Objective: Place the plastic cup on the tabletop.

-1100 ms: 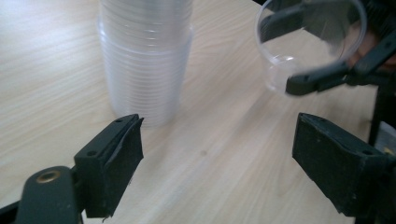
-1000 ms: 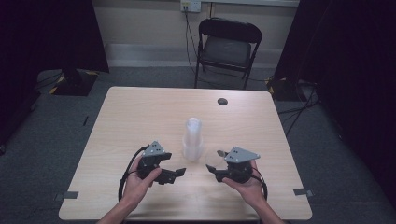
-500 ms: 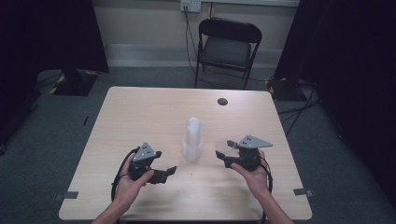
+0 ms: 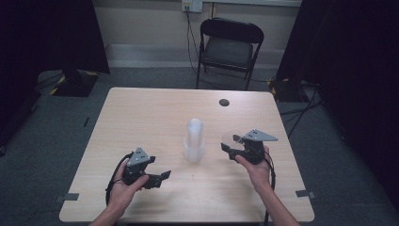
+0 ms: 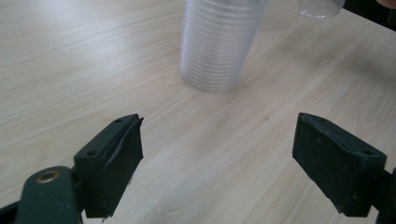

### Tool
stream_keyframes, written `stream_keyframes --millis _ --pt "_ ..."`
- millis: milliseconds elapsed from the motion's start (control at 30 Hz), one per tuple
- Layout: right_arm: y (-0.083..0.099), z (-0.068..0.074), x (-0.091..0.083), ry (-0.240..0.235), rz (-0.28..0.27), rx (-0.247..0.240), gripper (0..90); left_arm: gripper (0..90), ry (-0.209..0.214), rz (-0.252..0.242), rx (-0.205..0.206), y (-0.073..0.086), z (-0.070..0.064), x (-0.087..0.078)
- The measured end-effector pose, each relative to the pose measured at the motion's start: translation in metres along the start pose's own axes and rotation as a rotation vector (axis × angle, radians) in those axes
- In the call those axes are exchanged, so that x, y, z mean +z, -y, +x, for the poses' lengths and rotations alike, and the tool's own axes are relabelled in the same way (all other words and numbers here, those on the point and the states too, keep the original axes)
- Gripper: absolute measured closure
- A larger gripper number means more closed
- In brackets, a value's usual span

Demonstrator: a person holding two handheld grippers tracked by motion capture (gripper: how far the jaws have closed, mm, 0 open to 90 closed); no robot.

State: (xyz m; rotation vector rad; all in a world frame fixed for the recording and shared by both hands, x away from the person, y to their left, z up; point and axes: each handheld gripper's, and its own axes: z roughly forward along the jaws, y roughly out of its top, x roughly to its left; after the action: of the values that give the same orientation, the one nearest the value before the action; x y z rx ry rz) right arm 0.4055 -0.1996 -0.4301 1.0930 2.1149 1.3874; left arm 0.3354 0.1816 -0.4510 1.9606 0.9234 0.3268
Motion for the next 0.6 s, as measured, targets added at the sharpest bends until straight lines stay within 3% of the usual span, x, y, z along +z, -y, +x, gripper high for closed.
stream_keyframes --millis 300,600 --pt "-0.019 -0.015 0.010 0.017 -0.018 0.009 34.5 15.9 -0.027 -0.005 -0.013 0.014 0.008 -0.004" --pt "-0.033 -0.025 0.026 0.026 -0.028 0.017 34.6 15.9 -0.032 -0.013 -0.018 0.017 0.011 -0.006"
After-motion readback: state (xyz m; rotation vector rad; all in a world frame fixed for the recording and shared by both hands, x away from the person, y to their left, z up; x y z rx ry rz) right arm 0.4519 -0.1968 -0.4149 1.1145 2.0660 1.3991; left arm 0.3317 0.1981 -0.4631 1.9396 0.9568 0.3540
